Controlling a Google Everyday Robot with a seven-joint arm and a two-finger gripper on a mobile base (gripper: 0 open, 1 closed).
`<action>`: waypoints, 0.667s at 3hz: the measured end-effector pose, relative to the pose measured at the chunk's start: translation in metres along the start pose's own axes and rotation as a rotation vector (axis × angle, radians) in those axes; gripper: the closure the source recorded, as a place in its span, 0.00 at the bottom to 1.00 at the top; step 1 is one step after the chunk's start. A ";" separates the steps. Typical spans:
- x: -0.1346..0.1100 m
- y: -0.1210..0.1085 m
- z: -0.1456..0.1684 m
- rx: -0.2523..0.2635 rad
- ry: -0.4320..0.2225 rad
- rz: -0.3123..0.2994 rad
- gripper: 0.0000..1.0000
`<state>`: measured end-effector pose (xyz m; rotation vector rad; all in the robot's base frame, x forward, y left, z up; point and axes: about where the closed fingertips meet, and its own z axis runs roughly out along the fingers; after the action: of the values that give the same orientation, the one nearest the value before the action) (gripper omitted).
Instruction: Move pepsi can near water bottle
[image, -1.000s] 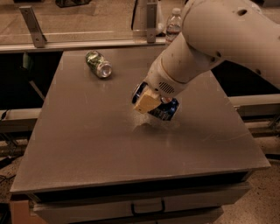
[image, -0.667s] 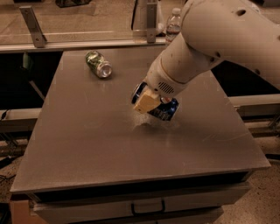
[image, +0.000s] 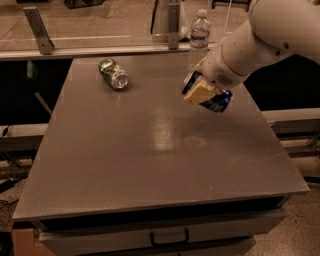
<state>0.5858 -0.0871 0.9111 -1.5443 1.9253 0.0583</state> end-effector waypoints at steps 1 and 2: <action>0.028 -0.046 0.001 0.031 -0.006 -0.058 1.00; 0.045 -0.084 0.016 0.030 -0.021 -0.111 1.00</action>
Offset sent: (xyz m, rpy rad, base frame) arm 0.1237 -0.0826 -0.0106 -0.0443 -0.1125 0.1273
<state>0.6631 -0.1442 0.9058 -1.6212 1.8132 -0.0015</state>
